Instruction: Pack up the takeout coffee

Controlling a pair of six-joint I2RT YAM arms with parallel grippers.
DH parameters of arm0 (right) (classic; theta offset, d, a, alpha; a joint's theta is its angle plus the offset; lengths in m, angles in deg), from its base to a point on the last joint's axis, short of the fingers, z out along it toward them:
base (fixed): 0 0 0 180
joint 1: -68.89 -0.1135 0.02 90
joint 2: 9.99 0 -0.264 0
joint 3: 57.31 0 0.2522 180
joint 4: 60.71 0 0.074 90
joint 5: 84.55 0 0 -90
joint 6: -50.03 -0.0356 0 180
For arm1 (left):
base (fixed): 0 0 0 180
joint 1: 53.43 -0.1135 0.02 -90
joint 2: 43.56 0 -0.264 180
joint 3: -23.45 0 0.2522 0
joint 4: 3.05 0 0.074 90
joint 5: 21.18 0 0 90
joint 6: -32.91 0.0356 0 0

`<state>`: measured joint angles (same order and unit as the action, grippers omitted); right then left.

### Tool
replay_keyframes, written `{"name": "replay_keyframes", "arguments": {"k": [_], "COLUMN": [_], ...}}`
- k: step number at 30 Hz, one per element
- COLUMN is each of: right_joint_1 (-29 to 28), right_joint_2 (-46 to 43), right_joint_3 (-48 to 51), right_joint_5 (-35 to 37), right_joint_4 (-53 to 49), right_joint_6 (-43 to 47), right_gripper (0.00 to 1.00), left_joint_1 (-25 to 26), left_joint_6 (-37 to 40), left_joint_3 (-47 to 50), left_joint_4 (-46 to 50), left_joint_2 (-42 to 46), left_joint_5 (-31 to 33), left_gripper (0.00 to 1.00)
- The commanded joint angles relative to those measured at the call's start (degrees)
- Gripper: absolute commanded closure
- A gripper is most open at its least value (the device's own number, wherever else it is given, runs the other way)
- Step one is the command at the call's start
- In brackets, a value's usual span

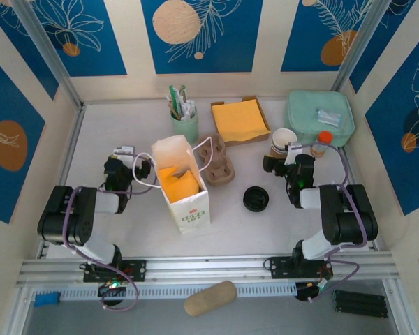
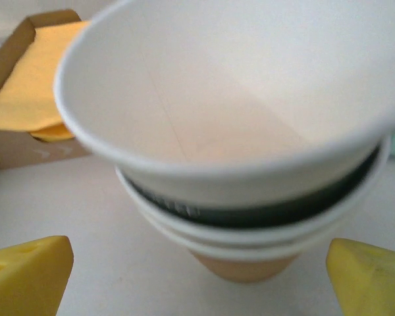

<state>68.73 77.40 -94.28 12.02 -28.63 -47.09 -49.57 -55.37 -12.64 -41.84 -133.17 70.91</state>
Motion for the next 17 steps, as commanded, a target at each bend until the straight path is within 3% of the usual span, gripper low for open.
{"name": "replay_keyframes", "arguments": {"k": [1, 17], "right_joint_1": [0.2, 0.1], "right_joint_2": [0.0, -0.3], "right_joint_3": [-1.1, -0.7], "right_joint_5": [-2.2, -2.1], "right_joint_4": [-0.6, -0.1], "right_joint_6": [1.3, 1.4], "right_gripper": [0.01, 0.01], "left_joint_1": [-0.7, -0.3], "left_joint_6": [0.7, 1.1], "left_joint_3": [-1.1, 0.6], "left_joint_4": [1.6, -0.8], "left_joint_2": [-0.7, 0.0], "left_joint_5": [-1.6, -0.8], "left_gripper": [0.00, 0.01]}}
